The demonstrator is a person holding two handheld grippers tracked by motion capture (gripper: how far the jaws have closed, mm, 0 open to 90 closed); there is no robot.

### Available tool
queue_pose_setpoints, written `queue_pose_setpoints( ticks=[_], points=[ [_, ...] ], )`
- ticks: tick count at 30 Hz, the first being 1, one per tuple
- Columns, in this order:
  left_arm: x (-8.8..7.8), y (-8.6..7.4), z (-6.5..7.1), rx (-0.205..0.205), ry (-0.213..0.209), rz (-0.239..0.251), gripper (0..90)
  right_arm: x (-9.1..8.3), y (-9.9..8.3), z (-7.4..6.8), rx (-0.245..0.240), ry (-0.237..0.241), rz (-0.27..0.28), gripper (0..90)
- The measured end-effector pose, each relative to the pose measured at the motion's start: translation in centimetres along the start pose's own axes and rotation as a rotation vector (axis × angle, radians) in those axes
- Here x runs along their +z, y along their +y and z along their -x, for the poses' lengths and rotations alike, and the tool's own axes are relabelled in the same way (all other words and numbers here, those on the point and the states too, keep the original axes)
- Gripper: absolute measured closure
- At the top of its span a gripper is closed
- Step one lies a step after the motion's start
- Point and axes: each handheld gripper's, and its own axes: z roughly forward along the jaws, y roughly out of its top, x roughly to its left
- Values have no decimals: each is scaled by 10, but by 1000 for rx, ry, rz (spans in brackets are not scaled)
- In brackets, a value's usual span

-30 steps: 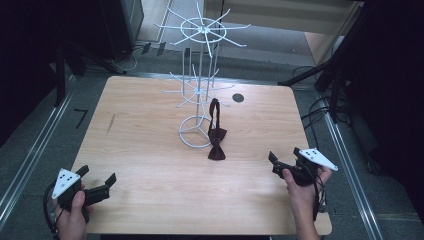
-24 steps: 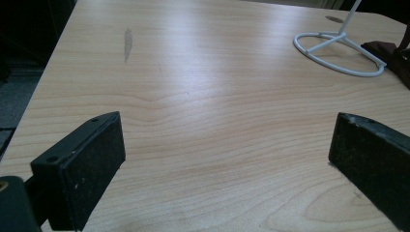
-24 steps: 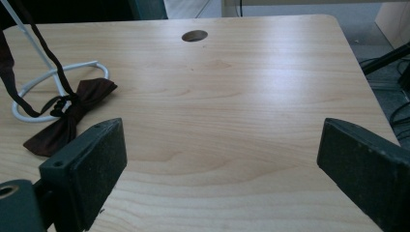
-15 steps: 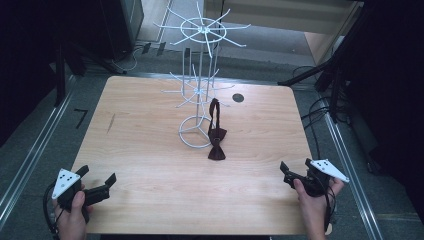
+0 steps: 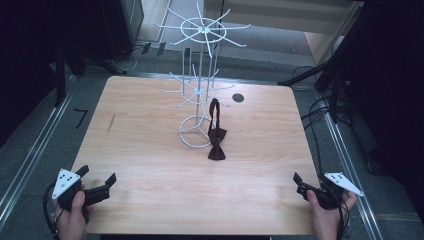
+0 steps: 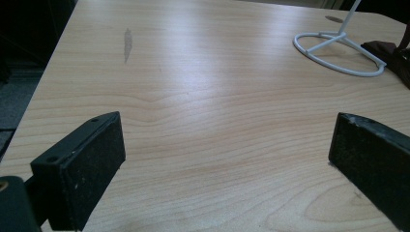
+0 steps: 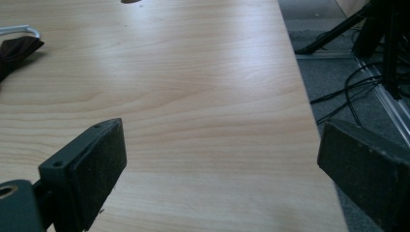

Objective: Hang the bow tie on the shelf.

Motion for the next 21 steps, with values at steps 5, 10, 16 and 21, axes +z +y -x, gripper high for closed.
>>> queue_pose_setpoints(
  ticks=[5,10,16,21],
  points=[
    [0,0,0,0,1,0,1,-7,-8,12,12,-24,-5,35],
    [0,0,0,0,1,-1,1,-12,-16,24,31,-40,-11,35],
    [0,0,0,1,1,-3,1,-18,-23,31,58,-38,9,36],
    [1,1,0,1,-3,-14,1,-19,-25,31,63,-39,21,41]
  ],
)
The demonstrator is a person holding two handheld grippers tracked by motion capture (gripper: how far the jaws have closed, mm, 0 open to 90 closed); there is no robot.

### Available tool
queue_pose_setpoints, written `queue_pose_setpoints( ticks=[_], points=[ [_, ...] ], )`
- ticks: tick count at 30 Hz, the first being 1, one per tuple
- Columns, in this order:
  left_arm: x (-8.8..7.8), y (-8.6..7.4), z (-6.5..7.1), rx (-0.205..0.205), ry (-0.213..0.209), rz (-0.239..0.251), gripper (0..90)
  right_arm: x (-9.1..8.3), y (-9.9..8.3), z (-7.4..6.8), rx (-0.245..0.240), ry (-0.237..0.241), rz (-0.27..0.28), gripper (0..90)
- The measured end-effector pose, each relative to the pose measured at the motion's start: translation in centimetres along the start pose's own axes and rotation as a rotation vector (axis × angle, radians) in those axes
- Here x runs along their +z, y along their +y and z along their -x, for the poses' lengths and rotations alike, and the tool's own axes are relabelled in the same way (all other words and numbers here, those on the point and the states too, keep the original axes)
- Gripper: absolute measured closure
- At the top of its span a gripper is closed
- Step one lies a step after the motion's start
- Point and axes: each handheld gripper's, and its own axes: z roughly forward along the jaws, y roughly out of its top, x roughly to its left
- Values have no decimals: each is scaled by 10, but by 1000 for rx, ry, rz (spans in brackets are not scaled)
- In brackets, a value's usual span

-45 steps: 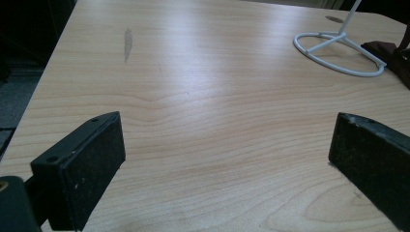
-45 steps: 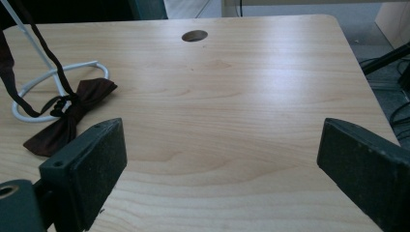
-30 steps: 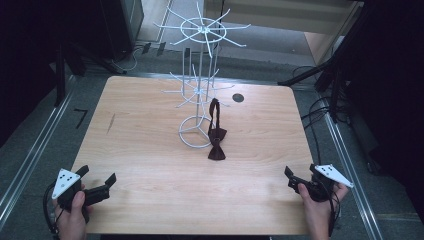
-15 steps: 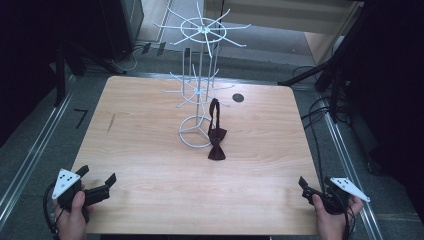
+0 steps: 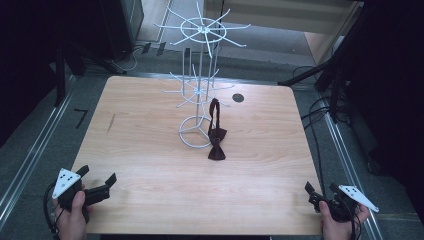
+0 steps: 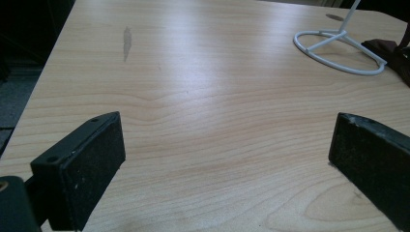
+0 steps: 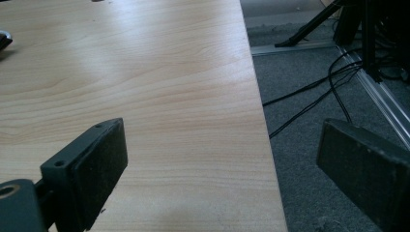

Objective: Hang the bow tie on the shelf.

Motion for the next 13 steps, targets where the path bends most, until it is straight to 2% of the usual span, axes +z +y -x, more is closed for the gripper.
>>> queue_pose_setpoints(
  ticks=[13],
  points=[
    [2,1,1,9,-1,-16,1,2,0,-1,11,-10,-8,61]
  ],
)
